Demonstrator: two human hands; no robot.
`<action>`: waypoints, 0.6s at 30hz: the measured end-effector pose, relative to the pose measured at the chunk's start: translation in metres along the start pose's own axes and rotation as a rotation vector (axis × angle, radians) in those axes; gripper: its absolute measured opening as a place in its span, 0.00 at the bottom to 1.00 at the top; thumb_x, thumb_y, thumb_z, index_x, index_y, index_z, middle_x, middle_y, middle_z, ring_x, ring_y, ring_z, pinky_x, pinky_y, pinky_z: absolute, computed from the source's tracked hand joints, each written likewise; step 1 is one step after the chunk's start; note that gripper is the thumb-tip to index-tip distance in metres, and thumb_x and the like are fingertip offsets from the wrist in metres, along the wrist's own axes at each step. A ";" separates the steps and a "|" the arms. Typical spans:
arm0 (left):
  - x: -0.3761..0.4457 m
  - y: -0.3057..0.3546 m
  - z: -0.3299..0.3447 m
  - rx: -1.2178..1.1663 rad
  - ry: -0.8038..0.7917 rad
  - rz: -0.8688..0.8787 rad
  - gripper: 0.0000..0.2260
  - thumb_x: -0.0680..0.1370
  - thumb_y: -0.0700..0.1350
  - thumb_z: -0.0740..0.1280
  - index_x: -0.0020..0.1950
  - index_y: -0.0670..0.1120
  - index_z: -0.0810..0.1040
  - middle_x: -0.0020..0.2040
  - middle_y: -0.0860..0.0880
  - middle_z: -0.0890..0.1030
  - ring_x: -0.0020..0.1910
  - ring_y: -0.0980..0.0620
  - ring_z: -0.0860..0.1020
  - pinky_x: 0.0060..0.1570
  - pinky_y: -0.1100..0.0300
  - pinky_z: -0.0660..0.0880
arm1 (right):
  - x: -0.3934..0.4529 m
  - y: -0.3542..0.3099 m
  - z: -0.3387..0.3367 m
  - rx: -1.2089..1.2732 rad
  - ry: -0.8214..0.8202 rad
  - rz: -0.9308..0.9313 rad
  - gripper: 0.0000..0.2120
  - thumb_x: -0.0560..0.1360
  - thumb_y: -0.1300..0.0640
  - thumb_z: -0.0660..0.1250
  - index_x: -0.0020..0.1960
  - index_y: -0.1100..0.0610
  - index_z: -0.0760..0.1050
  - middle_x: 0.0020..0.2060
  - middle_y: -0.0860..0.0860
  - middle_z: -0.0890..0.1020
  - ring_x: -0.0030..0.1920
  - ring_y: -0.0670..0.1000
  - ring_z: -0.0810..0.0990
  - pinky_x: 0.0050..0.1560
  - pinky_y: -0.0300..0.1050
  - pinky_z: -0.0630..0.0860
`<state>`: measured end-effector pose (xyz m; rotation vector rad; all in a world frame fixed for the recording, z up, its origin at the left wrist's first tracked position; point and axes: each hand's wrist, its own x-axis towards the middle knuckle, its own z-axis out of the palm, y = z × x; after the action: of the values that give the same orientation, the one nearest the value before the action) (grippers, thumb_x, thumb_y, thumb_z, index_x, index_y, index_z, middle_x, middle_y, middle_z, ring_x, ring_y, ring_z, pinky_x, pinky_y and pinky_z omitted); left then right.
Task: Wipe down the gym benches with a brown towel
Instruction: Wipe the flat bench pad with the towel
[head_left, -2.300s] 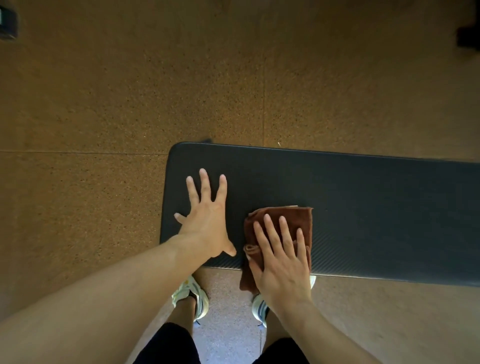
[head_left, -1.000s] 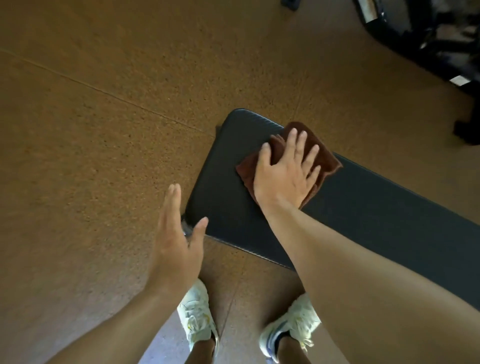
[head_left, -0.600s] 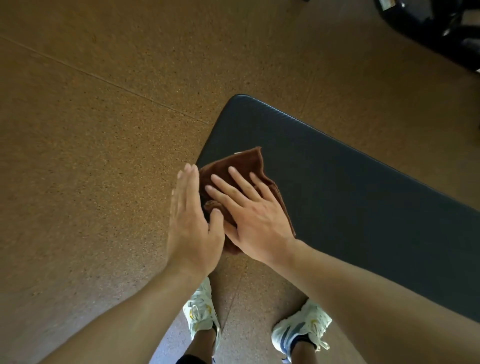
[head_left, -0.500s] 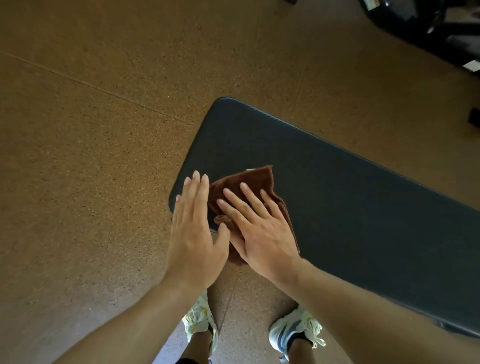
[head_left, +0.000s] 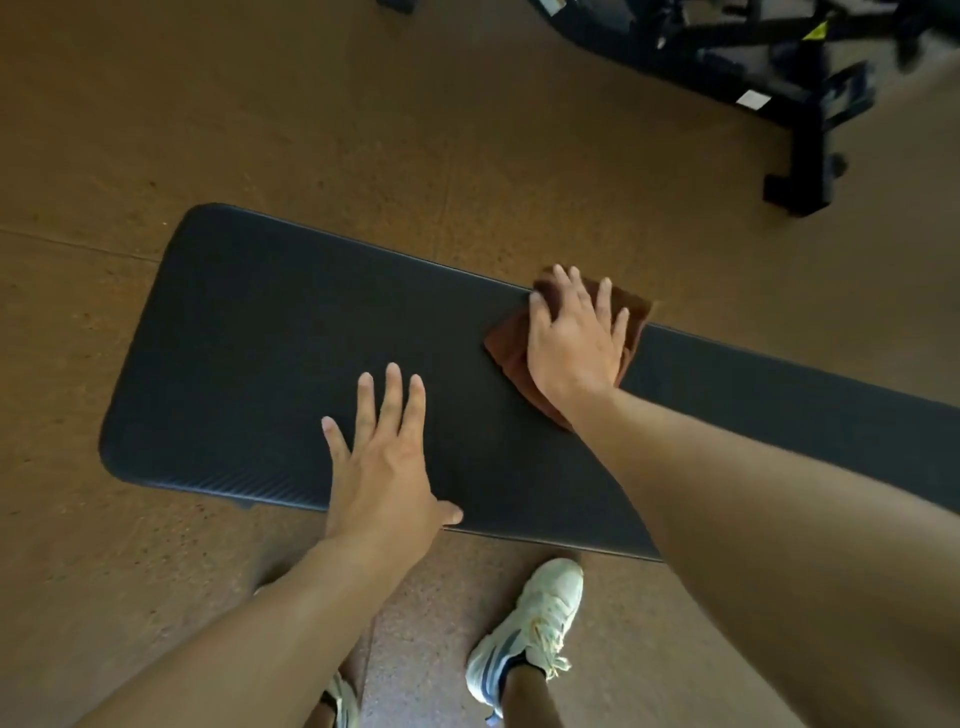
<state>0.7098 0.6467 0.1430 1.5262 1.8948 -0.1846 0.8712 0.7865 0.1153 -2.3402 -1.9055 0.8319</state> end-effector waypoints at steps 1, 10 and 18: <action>0.001 0.003 0.003 0.092 -0.016 -0.011 0.62 0.69 0.64 0.76 0.80 0.48 0.30 0.82 0.47 0.31 0.80 0.43 0.32 0.78 0.35 0.44 | 0.006 -0.007 0.002 -0.032 -0.009 -0.064 0.27 0.86 0.40 0.48 0.84 0.44 0.56 0.84 0.43 0.56 0.85 0.50 0.43 0.83 0.57 0.37; 0.002 0.030 -0.002 0.302 -0.091 -0.126 0.67 0.64 0.65 0.79 0.81 0.45 0.34 0.82 0.45 0.33 0.81 0.40 0.36 0.74 0.35 0.62 | -0.171 0.114 0.040 -0.280 -0.066 -0.534 0.28 0.85 0.41 0.58 0.83 0.45 0.61 0.83 0.42 0.60 0.85 0.50 0.50 0.81 0.61 0.57; 0.005 0.045 -0.004 0.405 -0.099 -0.197 0.68 0.61 0.65 0.80 0.82 0.44 0.36 0.83 0.46 0.36 0.82 0.41 0.39 0.71 0.42 0.70 | -0.066 0.084 0.014 -0.192 -0.007 -0.424 0.27 0.86 0.40 0.50 0.83 0.45 0.60 0.83 0.43 0.60 0.85 0.52 0.50 0.83 0.61 0.47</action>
<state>0.7486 0.6665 0.1561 1.5449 2.0097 -0.7584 0.9342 0.7001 0.1014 -1.8963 -2.4527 0.6389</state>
